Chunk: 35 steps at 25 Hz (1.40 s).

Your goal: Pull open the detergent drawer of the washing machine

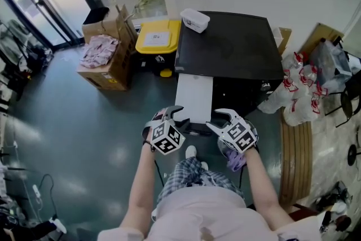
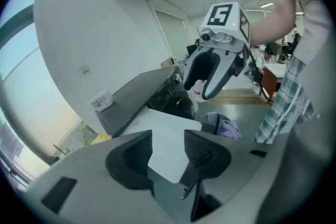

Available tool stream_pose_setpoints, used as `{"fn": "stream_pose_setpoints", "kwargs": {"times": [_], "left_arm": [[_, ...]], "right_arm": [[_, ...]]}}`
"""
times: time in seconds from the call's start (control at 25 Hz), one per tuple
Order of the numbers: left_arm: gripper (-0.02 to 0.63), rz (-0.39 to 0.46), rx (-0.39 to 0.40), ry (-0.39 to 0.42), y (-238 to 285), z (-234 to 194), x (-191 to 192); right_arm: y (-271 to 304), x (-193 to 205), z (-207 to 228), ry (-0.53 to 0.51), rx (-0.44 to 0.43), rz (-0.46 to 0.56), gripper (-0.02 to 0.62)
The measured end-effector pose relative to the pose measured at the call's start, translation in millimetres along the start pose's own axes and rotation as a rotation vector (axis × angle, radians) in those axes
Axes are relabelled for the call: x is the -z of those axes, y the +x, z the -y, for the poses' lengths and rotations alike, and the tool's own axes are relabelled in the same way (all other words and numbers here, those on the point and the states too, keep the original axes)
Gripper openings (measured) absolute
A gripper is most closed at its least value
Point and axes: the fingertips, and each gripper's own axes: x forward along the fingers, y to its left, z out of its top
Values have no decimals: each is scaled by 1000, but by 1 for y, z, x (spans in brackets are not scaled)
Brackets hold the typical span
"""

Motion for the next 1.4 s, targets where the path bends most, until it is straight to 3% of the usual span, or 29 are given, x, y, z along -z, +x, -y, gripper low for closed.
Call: {"fn": "stream_pose_setpoints", "kwargs": {"times": [0.24,0.44,0.76,0.96,1.4], "left_arm": [[124,175,-157,-199,-18,-48,-39],[69,288,-259,-318,-31,-71,-59],[29,456,-360,-427,-54,-95,-82],[26,510,-396,-466,-62,-103,-85],[25,567,-420,-496,-74,-109,-87]], "right_arm": [[-51,-34,54,107,213,207,126],[-85,-44,81,173,378,352,46],[-147,-56,109,230,616,576,17],[-171,-52,121,216,713,598,17],[-185,-39,131,232,787,582,15]]}}
